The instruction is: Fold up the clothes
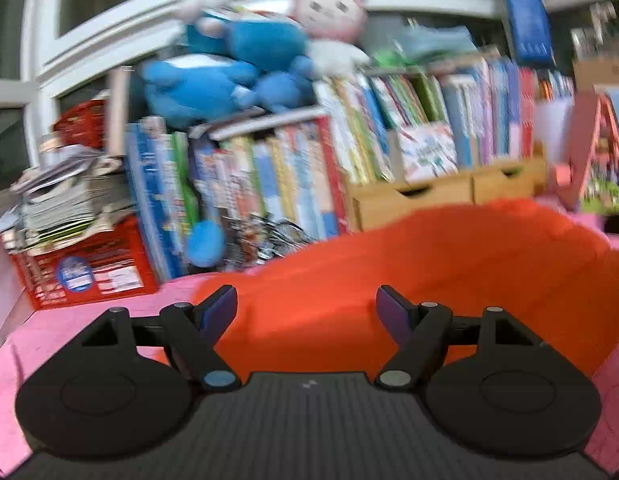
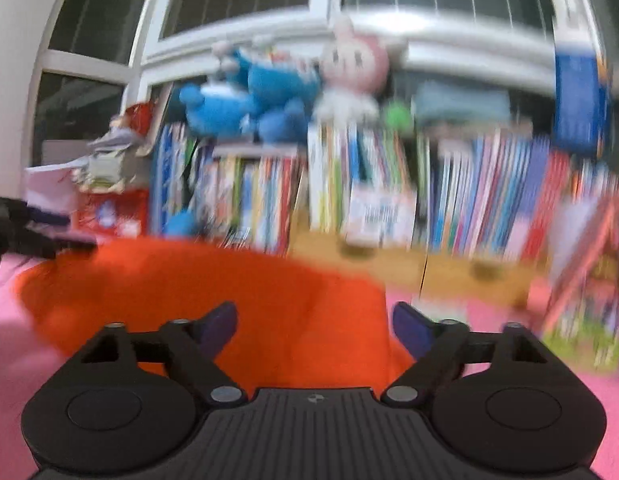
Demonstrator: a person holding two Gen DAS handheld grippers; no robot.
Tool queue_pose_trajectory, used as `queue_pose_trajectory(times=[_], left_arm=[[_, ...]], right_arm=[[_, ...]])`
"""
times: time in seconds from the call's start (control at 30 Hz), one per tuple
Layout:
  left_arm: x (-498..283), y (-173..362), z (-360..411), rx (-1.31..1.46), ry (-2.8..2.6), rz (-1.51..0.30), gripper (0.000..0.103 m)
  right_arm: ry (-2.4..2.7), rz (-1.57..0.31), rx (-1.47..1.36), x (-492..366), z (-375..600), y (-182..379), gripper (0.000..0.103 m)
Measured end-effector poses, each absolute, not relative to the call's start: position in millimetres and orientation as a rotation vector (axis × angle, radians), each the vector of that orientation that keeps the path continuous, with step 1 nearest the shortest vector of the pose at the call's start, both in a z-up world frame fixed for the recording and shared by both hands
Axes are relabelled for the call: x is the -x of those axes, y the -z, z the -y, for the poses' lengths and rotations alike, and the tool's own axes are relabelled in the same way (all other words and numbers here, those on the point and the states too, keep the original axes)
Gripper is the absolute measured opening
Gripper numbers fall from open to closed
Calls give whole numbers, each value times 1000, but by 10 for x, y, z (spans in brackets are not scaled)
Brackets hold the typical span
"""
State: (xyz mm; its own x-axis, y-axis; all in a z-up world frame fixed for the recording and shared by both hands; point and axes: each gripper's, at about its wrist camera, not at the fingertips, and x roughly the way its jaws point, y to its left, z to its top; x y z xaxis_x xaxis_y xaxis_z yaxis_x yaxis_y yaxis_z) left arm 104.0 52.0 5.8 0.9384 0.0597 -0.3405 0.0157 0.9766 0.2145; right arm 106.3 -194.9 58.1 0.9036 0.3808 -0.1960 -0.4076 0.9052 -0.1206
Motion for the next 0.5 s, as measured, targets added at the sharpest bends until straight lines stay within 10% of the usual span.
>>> queue_pose_trajectory(times=[0.5], left_arm=[[-1378, 339, -464, -141, -64, -492, 91]], right_arm=[[-427, -331, 208, -1509, 1019, -61, 96]])
